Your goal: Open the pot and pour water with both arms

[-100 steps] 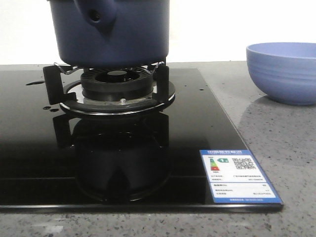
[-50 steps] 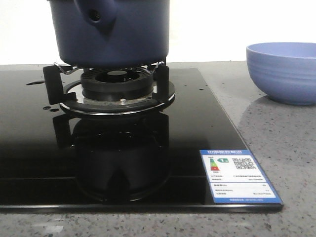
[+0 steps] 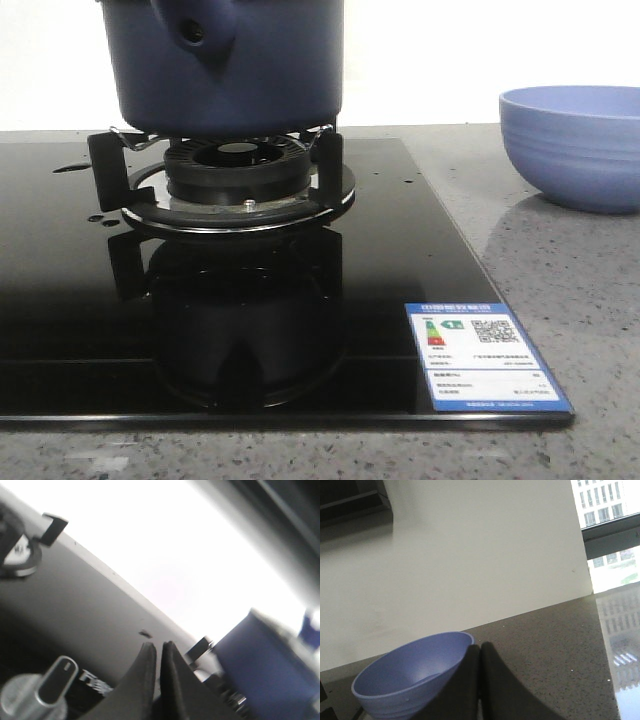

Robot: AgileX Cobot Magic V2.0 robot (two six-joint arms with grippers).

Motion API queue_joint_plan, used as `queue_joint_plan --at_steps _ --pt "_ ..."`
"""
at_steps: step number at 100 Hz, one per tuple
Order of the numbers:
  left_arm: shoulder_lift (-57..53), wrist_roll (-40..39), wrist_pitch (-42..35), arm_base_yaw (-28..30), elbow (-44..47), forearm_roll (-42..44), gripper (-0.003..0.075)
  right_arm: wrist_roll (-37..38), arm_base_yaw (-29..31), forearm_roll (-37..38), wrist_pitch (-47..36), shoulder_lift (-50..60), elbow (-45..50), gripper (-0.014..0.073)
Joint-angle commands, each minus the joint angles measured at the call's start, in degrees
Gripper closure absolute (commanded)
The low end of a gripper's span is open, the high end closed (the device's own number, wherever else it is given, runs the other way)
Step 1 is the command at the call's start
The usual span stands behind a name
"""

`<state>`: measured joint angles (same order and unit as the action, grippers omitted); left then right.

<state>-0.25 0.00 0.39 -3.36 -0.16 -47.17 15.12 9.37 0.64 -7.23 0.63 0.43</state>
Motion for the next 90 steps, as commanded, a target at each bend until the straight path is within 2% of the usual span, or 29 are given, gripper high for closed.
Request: queue_joint_plan --at_steps 1,13,27,48,57,66,76,86,90 --pt "-1.5 0.0 -3.8 -0.1 2.0 -7.2 0.0733 0.2 0.2 -3.7 -4.1 0.8 1.5 0.0645" --pt "-1.5 0.0 -3.8 -0.1 2.0 -7.1 0.0733 0.2 0.2 -7.3 -5.0 0.8 1.2 0.0645" --pt "-1.4 0.0 -1.6 -0.1 -0.5 -4.2 0.0733 0.2 0.2 -7.2 0.9 0.8 -2.9 0.0645" --pt "5.2 1.1 7.4 -0.1 -11.6 12.2 0.0732 -1.1 -1.8 -2.5 15.5 -3.8 -14.5 0.0645" --pt "10.3 9.3 11.1 -0.1 -17.2 15.0 0.0729 -2.1 -4.4 0.6 21.2 -7.8 -19.3 0.0645" --pt "15.7 18.5 14.8 -0.8 -22.0 14.9 0.0728 -7.4 -7.2 0.8 26.3 -12.2 -23.3 0.0645" --pt "20.4 21.4 15.1 -4.5 -25.0 15.1 0.0713 -8.3 -10.8 0.3 31.6 -16.8 -28.0 0.0645" --pt "24.4 24.2 15.5 -8.8 -27.3 15.7 0.0639 -8.3 -14.0 -3.0 35.8 -21.1 -31.9 0.0645" --pt "26.3 24.2 15.6 -10.5 -28.0 15.7 0.0582 -8.3 -15.3 -4.9 37.8 -22.8 -33.6 0.0645"
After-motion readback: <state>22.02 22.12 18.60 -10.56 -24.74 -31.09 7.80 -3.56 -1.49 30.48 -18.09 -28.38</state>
